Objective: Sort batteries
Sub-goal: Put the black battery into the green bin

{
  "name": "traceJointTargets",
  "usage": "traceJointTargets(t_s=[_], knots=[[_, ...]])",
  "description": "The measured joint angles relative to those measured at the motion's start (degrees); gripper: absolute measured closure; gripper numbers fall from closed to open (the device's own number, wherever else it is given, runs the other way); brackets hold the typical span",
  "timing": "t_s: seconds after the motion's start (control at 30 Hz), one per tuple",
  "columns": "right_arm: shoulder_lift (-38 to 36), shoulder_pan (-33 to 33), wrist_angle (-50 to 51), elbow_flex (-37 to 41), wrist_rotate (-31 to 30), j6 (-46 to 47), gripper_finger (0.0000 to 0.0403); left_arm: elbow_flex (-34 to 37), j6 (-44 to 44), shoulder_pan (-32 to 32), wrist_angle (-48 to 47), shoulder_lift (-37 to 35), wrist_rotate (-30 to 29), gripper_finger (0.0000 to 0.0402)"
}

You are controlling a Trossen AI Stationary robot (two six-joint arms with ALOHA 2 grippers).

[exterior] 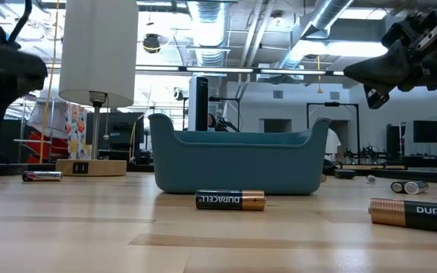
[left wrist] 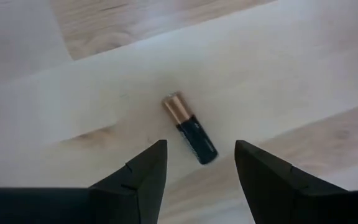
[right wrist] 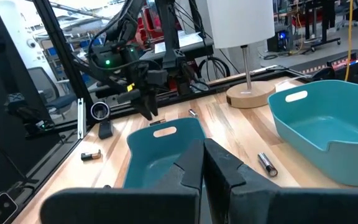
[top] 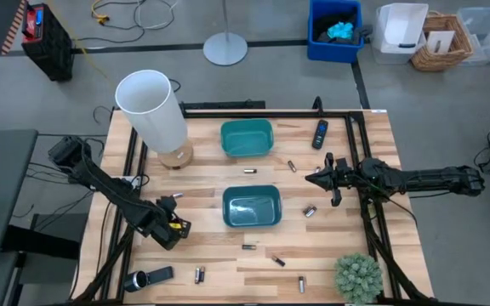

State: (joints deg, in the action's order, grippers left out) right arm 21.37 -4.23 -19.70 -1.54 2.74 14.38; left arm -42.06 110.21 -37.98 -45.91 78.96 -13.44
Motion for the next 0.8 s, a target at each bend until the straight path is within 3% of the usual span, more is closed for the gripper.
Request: traceJointTargets(t_s=[0.53, 0.8], knots=[[0.0, 0.0, 0.0, 0.0, 0.0, 0.2, 0.0372, -0.2, -2.7, 0.0, 3.0, 8.1, 0.8, 0.0219], [0.0, 0.0, 0.2, 0.0, 0.0, 0.2, 0.0372, -0.3, -6.9, 0.0, 3.1, 10.1, 0.3, 0.0263]])
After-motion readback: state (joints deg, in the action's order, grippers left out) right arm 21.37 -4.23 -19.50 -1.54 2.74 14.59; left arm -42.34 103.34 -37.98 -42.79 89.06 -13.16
